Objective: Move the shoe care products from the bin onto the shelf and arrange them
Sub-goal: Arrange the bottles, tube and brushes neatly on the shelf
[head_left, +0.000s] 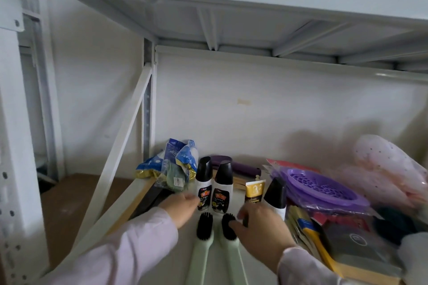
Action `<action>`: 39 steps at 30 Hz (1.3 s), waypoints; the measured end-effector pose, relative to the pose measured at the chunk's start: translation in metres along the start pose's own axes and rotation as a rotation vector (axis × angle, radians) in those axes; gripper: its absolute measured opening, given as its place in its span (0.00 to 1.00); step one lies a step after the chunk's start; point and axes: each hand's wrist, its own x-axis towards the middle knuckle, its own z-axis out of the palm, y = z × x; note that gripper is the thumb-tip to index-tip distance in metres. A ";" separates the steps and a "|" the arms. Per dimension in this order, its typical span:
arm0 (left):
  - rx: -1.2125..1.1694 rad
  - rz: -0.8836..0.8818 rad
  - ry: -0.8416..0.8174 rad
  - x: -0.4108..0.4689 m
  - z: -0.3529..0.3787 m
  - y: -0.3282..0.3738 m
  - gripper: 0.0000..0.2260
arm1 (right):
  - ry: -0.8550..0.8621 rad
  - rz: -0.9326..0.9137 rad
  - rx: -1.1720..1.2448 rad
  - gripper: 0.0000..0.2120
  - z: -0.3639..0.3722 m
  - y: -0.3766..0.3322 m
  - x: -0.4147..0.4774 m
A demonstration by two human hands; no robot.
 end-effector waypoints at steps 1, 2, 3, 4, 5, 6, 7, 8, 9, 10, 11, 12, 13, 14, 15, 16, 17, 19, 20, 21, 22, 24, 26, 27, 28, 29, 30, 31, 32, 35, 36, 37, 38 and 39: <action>-0.011 0.005 0.018 0.004 -0.004 0.004 0.09 | 0.045 -0.047 0.031 0.11 -0.005 -0.003 0.006; -0.007 0.014 0.039 0.008 -0.008 0.007 0.11 | 0.092 -0.095 0.057 0.09 -0.011 -0.006 0.014; 0.011 0.020 0.065 0.012 -0.010 0.009 0.14 | 0.135 -0.131 0.073 0.08 -0.018 -0.010 0.023; 0.035 0.027 0.094 0.017 -0.012 0.011 0.19 | 0.171 -0.152 0.088 0.09 -0.025 -0.015 0.032; 0.056 0.034 0.119 0.021 -0.013 0.013 0.22 | 0.206 -0.168 0.096 0.11 -0.032 -0.019 0.042; 0.069 0.044 0.137 0.025 -0.014 0.015 0.26 | 0.233 -0.184 0.093 0.12 -0.037 -0.023 0.053; 0.076 0.052 0.142 0.028 -0.015 0.015 0.28 | 0.246 -0.202 0.079 0.14 -0.041 -0.025 0.064; 0.081 0.064 0.143 0.031 -0.014 0.016 0.31 | 0.237 -0.213 0.059 0.17 -0.044 -0.027 0.074; 0.082 0.070 0.134 0.034 -0.014 0.016 0.32 | 0.206 -0.211 0.037 0.21 -0.045 -0.028 0.085; 0.083 0.073 0.121 0.036 -0.013 0.015 0.32 | 0.150 -0.197 0.009 0.23 -0.046 -0.028 0.095; 0.093 0.071 0.099 0.039 -0.011 0.014 0.32 | 0.085 -0.184 -0.022 0.25 -0.046 -0.028 0.103; 0.109 0.078 0.076 0.042 -0.009 0.012 0.31 | 0.018 -0.170 -0.052 0.25 -0.046 -0.028 0.111; 0.123 0.081 0.052 0.046 -0.007 0.009 0.30 | -0.042 -0.161 -0.078 0.24 -0.044 -0.029 0.116; 0.123 0.077 0.031 0.049 -0.004 0.007 0.30 | -0.094 -0.155 -0.102 0.23 -0.043 -0.030 0.120; 0.109 0.065 0.014 0.052 -0.002 0.005 0.29 | -0.134 -0.150 -0.127 0.22 -0.042 -0.030 0.122; 0.093 0.050 0.008 0.054 0.000 0.003 0.28 | -0.163 -0.146 -0.149 0.21 -0.041 -0.031 0.123; 0.082 0.040 0.011 0.056 0.002 0.001 0.26 | -0.183 -0.140 -0.160 0.21 -0.041 -0.031 0.123; 0.084 0.044 0.030 0.059 0.005 -0.001 0.22 | -0.190 -0.129 -0.140 0.20 -0.040 -0.030 0.124; 0.091 0.051 0.042 0.061 0.006 -0.002 0.20 | -0.185 -0.124 -0.125 0.19 -0.039 -0.029 0.125; 0.100 0.056 0.053 0.062 0.005 -0.002 0.19 | -0.180 -0.119 -0.117 0.19 -0.039 -0.029 0.126; 0.116 0.057 0.063 0.063 0.004 -0.003 0.18 | -0.177 -0.115 -0.116 0.18 -0.038 -0.028 0.127; 0.161 0.051 0.081 0.064 -0.001 -0.006 0.17 | -0.170 -0.113 -0.115 0.18 -0.036 -0.028 0.130; 0.197 0.041 0.091 0.063 -0.007 -0.009 0.16 | -0.164 -0.113 -0.097 0.18 -0.034 -0.030 0.132; 0.205 0.039 0.091 0.063 -0.010 -0.011 0.17 | -0.164 -0.116 -0.088 0.18 -0.033 -0.031 0.133; 0.213 0.040 0.091 0.063 -0.012 -0.012 0.17 | -0.163 -0.119 -0.077 0.19 -0.032 -0.032 0.134; 0.225 0.039 0.094 0.063 -0.014 -0.013 0.17 | -0.163 -0.122 -0.066 0.18 -0.032 -0.034 0.134; 0.244 0.038 0.099 0.063 -0.016 -0.013 0.17 | -0.165 -0.126 -0.057 0.18 -0.031 -0.036 0.134; 0.270 0.035 0.106 0.062 -0.017 -0.013 0.17 | -0.168 -0.131 -0.055 0.18 -0.030 -0.037 0.135; 0.295 0.035 0.115 0.061 -0.019 -0.013 0.16 | -0.171 -0.136 -0.056 0.18 -0.029 -0.039 0.135; 0.313 0.029 0.148 0.059 -0.019 -0.011 0.15 | -0.179 -0.138 -0.045 0.19 -0.027 -0.041 0.135; 0.315 0.026 0.154 0.059 -0.019 -0.011 0.15 | -0.181 -0.139 -0.035 0.20 -0.026 -0.041 0.135; 0.318 0.024 0.156 0.059 -0.018 -0.011 0.15 | -0.182 -0.139 -0.024 0.20 -0.026 -0.040 0.135; 0.318 0.024 0.155 0.059 -0.018 -0.011 0.15 | -0.182 -0.139 -0.015 0.20 -0.025 -0.040 0.134; 0.313 0.022 0.151 0.059 -0.019 -0.011 0.15 | -0.182 -0.139 -0.009 0.20 -0.025 -0.039 0.134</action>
